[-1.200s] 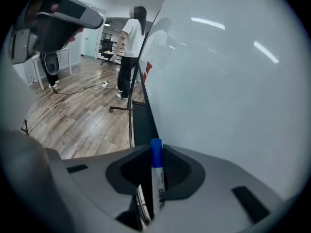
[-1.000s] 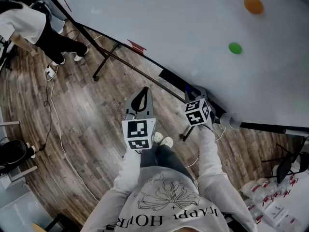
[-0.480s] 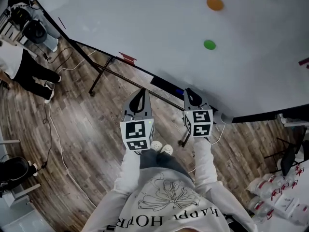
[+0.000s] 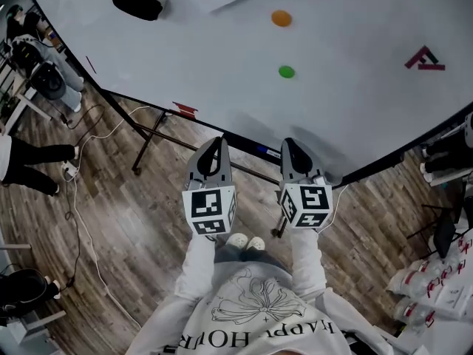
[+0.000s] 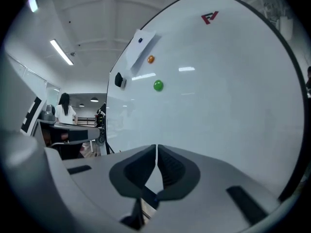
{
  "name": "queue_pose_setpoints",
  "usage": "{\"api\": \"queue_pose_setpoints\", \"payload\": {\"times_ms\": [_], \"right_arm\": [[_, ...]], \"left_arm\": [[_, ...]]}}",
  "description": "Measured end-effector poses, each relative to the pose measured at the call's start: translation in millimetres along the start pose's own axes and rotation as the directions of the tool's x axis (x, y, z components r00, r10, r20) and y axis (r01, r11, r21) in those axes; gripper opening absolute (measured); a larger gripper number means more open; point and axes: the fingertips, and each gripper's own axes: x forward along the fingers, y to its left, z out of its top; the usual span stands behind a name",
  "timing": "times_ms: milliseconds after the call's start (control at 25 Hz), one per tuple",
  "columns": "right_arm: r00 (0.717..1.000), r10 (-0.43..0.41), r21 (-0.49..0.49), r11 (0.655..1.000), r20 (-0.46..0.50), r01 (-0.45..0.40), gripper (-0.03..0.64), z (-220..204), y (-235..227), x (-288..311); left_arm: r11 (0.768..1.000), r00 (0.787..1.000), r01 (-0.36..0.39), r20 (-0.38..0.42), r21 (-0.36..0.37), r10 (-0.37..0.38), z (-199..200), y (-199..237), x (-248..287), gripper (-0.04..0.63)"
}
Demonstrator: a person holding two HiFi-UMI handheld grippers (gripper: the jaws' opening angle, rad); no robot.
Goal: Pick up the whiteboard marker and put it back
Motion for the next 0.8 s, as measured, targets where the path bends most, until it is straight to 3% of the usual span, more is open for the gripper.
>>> {"api": "queue_pose_setpoints", "payload": {"times_ms": [280, 800], "right_arm": [[0.996, -0.062, 0.019, 0.998, 0.064, 0.061, 0.012, 19, -3, -28], [0.992, -0.091, 0.027, 0.996, 0.089, 0.089, 0.006, 25, -2, -54]], "left_arm": [[1.000, 0.999, 0.010, 0.051, 0.022, -0.011, 22, -6, -18, 0.012], [0.999, 0.997, 0.011, 0.074, 0.039, -0.014, 31, -13, -41, 0.012]]}}
